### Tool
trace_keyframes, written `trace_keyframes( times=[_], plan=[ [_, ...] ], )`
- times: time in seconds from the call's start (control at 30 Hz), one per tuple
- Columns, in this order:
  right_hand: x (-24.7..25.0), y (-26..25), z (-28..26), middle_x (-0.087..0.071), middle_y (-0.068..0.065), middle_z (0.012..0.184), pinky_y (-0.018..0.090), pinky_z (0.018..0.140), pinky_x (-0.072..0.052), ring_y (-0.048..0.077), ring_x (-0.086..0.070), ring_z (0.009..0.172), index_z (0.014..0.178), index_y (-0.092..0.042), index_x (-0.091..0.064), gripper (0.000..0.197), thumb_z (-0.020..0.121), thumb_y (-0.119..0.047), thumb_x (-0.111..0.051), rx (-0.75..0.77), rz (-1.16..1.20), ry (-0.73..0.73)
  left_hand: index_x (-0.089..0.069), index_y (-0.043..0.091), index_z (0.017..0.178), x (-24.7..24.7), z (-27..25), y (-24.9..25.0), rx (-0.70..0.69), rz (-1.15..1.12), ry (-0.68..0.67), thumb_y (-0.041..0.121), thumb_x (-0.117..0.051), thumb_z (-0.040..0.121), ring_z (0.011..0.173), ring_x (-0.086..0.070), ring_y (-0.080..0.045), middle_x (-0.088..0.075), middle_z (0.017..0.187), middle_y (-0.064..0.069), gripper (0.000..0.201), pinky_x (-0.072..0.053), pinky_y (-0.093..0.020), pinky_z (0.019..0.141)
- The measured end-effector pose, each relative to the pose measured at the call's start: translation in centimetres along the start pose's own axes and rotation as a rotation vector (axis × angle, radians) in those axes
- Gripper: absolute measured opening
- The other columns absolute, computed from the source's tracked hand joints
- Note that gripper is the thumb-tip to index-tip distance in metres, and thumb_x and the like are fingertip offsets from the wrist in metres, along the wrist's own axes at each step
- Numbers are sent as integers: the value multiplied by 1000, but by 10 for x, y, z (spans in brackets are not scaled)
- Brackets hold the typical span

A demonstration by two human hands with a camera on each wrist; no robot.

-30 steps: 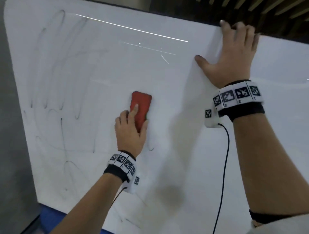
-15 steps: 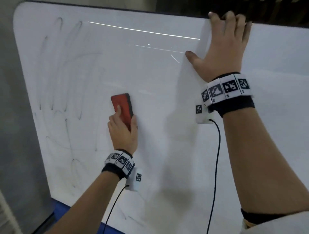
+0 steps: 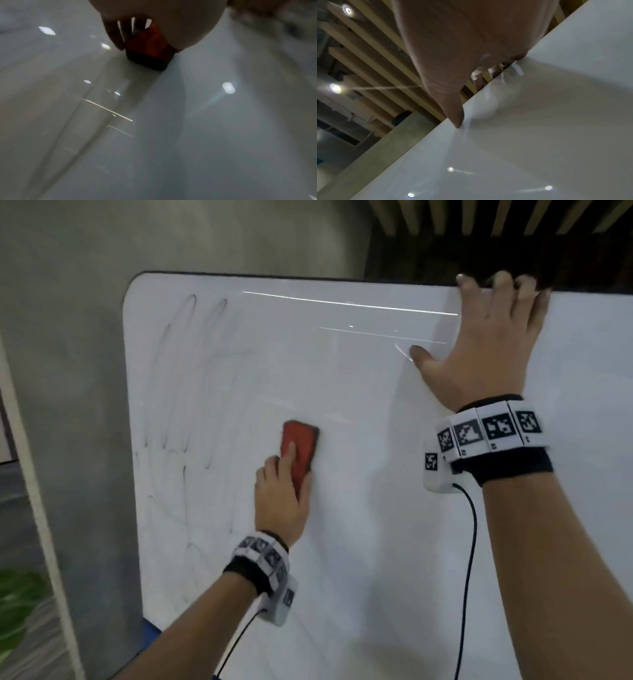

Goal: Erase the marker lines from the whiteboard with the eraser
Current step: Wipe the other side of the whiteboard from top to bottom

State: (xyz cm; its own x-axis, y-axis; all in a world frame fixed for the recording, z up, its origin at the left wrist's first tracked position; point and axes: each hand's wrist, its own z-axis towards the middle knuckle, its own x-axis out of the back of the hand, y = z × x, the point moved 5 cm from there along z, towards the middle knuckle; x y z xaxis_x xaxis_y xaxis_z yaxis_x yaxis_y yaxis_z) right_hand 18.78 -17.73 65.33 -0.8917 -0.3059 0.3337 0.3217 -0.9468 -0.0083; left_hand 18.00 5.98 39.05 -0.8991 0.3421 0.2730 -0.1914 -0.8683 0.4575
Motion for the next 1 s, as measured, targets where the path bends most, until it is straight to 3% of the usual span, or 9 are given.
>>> trace_keyframes(
  times=[0.13, 0.23, 0.37, 0.43, 0.6, 0.67, 0.83, 0.9, 1.0],
  plan=[
    [0, -4, 1, -36, 22, 153, 58, 126, -6, 45, -24, 148, 151, -17, -37, 87, 79, -56, -68, -20, 17, -1, -32, 12, 157, 25, 91, -12, 160, 76, 62, 38, -48, 102, 104, -53, -41, -54, 125, -22, 63, -48, -52, 92],
    [0, -6, 3, -36, 21, 153, 57, 126, -6, 44, -24, 148, 149, -17, -39, 84, 80, -54, -69, -55, 24, -2, -38, 15, 151, 15, 58, 27, -205, 133, -31, 39, -46, 98, 93, -55, -38, -56, 118, -19, 59, -51, -47, 76],
    [2, -11, 6, -40, 22, 149, 59, 125, -7, 46, -25, 147, 143, -15, -45, 78, 79, -53, -69, -128, 51, 34, -38, 29, 149, 8, 23, 27, -576, 214, -110, 39, -49, 101, 108, -51, -33, -51, 133, -13, 51, -50, -42, 81],
    [0, -17, 5, -40, 23, 148, 60, 124, -8, 46, -25, 147, 143, -14, -45, 77, 80, -52, -70, -146, 42, 33, -38, 29, 150, 18, 59, 8, -484, 224, -51, 38, -49, 100, 108, -52, -37, -52, 133, -16, 52, -51, -45, 81],
    [-9, -50, 6, -36, 25, 152, 66, 122, -8, 49, -21, 149, 146, -12, -40, 81, 83, -54, -68, -144, -52, 0, -33, 16, 157, 48, 164, -32, 124, 170, 100, 35, -51, 102, 101, -53, -40, -54, 126, -20, 61, -51, -52, 84],
    [-16, -70, 17, -44, 23, 145, 65, 122, -10, 46, -31, 143, 144, -11, -43, 80, 83, -57, -68, -59, -107, -50, -34, 15, 156, 48, 166, -24, 78, 200, 132, 35, -50, 102, 98, -53, -39, -54, 122, -20, 60, -52, -49, 79],
    [-41, -124, 44, -54, 15, 136, 58, 125, -12, 38, -45, 132, 144, -12, -46, 75, 86, -56, -65, 143, -130, -162, -43, 23, 151, 47, 149, -20, -419, 73, 6, 45, -49, 101, 104, -52, -35, -53, 128, -14, 55, -51, -48, 85],
    [-49, -141, 47, -54, 15, 136, 56, 124, -14, 37, -46, 131, 143, -11, -46, 73, 88, -55, -64, 150, -131, -159, -43, 25, 151, 62, 177, -38, -319, 74, 44, 46, -51, 100, 103, -52, -37, -54, 127, -14, 55, -50, -49, 87],
    [-56, -151, 47, -53, 16, 136, 55, 124, -14, 39, -45, 132, 143, -9, -44, 75, 89, -58, -62, 95, -165, -142, -41, 25, 150, 82, 231, -78, 108, -31, 98, 44, -57, 99, 107, -54, -43, -52, 131, -16, 56, -45, -49, 97]
  ],
)
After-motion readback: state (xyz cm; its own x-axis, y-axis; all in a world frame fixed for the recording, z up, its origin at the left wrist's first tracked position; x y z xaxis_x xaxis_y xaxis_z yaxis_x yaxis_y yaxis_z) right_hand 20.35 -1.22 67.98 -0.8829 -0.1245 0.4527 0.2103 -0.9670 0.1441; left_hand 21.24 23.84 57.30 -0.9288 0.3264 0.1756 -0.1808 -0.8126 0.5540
